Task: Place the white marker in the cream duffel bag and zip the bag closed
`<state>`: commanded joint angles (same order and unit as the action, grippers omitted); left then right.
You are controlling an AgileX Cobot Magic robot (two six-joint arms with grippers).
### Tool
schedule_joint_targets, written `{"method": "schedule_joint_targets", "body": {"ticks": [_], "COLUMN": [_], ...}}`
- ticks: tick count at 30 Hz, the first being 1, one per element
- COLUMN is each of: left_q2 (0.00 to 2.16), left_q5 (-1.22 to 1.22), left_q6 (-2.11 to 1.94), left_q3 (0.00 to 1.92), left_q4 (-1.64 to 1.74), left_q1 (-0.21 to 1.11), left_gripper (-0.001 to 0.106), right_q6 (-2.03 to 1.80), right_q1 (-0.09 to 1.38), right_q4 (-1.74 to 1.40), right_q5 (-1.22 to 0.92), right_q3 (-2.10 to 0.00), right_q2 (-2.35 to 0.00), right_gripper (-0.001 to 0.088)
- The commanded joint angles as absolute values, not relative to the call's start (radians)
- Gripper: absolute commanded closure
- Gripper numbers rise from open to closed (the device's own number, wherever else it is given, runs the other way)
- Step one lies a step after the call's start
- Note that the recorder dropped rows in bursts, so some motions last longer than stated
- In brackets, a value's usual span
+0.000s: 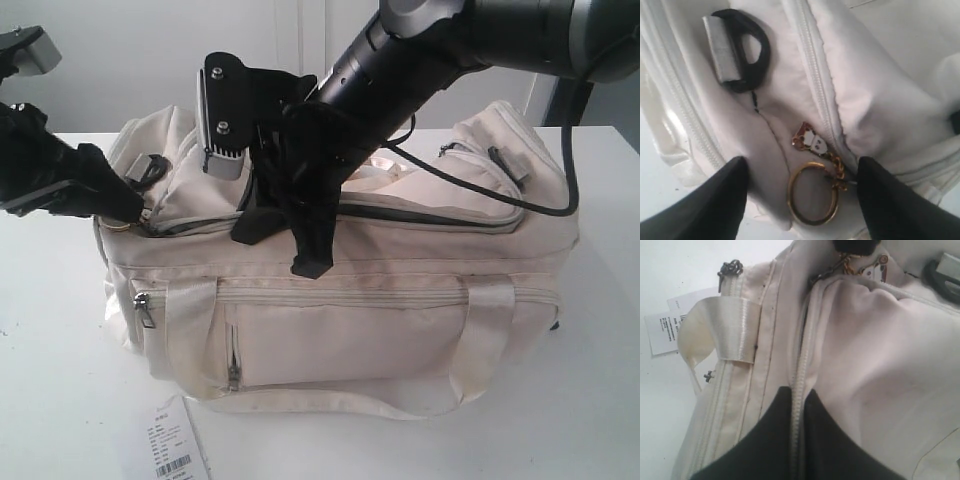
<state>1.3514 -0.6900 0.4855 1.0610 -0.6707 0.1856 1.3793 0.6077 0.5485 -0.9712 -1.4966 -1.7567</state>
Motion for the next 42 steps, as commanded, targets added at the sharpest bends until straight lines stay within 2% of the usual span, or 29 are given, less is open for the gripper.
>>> {"method": "schedule_joint_targets", "body": {"ticks": [3,10,13,14,21,23,25,29,31,33,37,42], "left_q2": [1.347,1.346,1.34,1.338,1.315,1.315,1.315,1.303,1.285,1.263,1.233,1.261], "left_q5": [-0.702,-0.712,-0.7,-0.693,-0.594,-0.587,-0.595,-0.6,-0.594,-0.596,-0.688,-0.703], "left_q6": [0.523,0.561,0.575,0.584,0.511,0.482,0.47,0.485,0.503,0.505,0.587,0.606], "left_q3": [1.061,1.061,1.061,1.061,1.061,1.061,1.061,1.061,1.061,1.061,1.061,1.061], "left_q4": [-0.686,-0.672,-0.655,-0.641,-0.589,-0.568,-0.568,-0.597,-0.597,-0.606,-0.753,-0.706], "left_q1": [0.187,0.187,0.187,0.187,0.151,0.132,0.121,0.124,0.124,0.124,0.125,0.199], "left_gripper": [0.047,0.09,0.105,0.105,0.105,0.1,0.084,0.043,0.032,0.033,0.049,0.05], "right_q6": [1.379,1.379,1.379,1.379,1.271,1.243,1.241,1.233,1.228,1.226,1.226,1.226], "right_q1": [0.608,0.608,0.608,0.608,0.608,0.608,0.608,0.608,0.608,0.608,0.608,0.608], "right_q4": [0.549,0.549,0.549,0.549,0.546,0.546,0.546,0.546,0.546,0.546,0.546,0.548], "right_q5": [-0.971,-0.971,-0.971,-0.971,-0.932,-0.917,-0.913,-0.913,-0.911,-0.911,-0.911,-0.911], "right_q3": [-1.497,-1.497,-1.497,-1.497,-1.497,-1.497,-1.497,-1.497,-1.497,-1.497,-1.497,-1.497], "right_q2": [-1.757,-1.757,-1.757,-1.757,-1.757,-1.757,-1.757,-1.757,-1.757,-1.757,-1.757,-1.757], "right_gripper": [0.0868,0.0868,0.0868,0.0868,0.0868,0.0868,0.0868,0.0868,0.0868,0.0868,0.0868,0.0868]}}
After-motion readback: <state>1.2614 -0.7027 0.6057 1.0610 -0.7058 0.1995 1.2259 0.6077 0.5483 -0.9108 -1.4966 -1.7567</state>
